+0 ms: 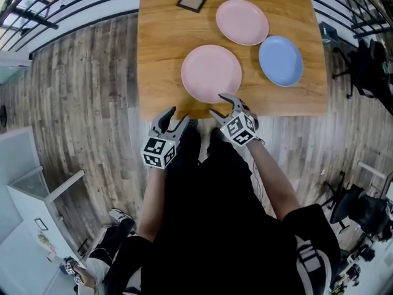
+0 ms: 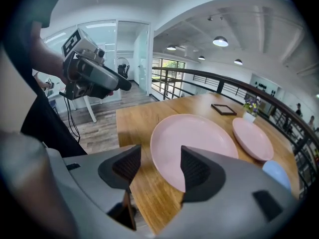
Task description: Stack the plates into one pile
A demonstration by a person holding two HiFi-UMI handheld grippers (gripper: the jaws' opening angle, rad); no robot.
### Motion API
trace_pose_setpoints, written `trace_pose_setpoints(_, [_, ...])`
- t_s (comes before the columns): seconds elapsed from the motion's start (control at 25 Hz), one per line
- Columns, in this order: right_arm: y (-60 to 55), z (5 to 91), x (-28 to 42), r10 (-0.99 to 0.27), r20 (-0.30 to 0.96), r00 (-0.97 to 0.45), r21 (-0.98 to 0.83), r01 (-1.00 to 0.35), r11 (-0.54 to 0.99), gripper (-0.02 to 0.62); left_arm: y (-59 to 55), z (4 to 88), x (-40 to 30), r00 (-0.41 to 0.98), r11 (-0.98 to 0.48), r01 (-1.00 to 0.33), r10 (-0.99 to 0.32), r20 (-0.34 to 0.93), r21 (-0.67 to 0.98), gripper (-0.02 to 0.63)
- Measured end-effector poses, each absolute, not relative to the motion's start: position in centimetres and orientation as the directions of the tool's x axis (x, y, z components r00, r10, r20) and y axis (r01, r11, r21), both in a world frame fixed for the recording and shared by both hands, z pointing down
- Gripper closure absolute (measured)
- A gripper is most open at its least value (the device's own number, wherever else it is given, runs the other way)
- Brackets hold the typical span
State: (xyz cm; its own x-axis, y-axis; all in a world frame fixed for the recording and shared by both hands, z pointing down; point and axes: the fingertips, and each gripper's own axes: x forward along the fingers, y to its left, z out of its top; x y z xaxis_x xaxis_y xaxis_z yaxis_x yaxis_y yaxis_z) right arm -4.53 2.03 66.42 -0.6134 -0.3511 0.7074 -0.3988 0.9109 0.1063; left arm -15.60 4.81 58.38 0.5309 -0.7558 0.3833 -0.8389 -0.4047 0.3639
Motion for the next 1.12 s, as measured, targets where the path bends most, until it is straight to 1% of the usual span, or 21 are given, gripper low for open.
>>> trace_pose_setpoints(0.12, [1.7,66.9,-5.1,-0.354,0.716,-0.602,0.106,-0.407,0.907,0.337,4.1,58.7,-16.0,0.547,-0.42,-0.83,-0.742,0.387,0.368,0.391])
trace_pose_setpoints(0.24, [1.6,67.9,-5.4,-0.356,0.739,-0.571,0.141,-0.387,0.911,0.351,3.6,59.2,-16.2,0.563,-0.438,-0.821,-0.724,0.398,0.366,0.391])
trace_pose_setpoints(0.6, [1.9,71.1,-5.9,-0.347,0.796,-0.497,0.177,-0.357,0.917,0.359,2.4,60.5,-16.9,0.604,-0.481,-0.796,-0.674,0.425,0.368,0.391])
trace_pose_setpoints(0.88, [1.6,72.6,-6.3,-0.35,0.811,-0.468,0.192,-0.353,0.916,0.382,1.8,61.2,-16.9,0.62,-0.5,-0.785,-0.652,0.437,0.366,0.391])
trace_pose_setpoints(1.12, [1.6,73.5,-6.5,-0.354,0.828,-0.435,0.223,-0.323,0.92,0.445,1.9,61.4,-17.2,0.63,-0.504,-0.777,-0.64,0.44,0.378,0.391])
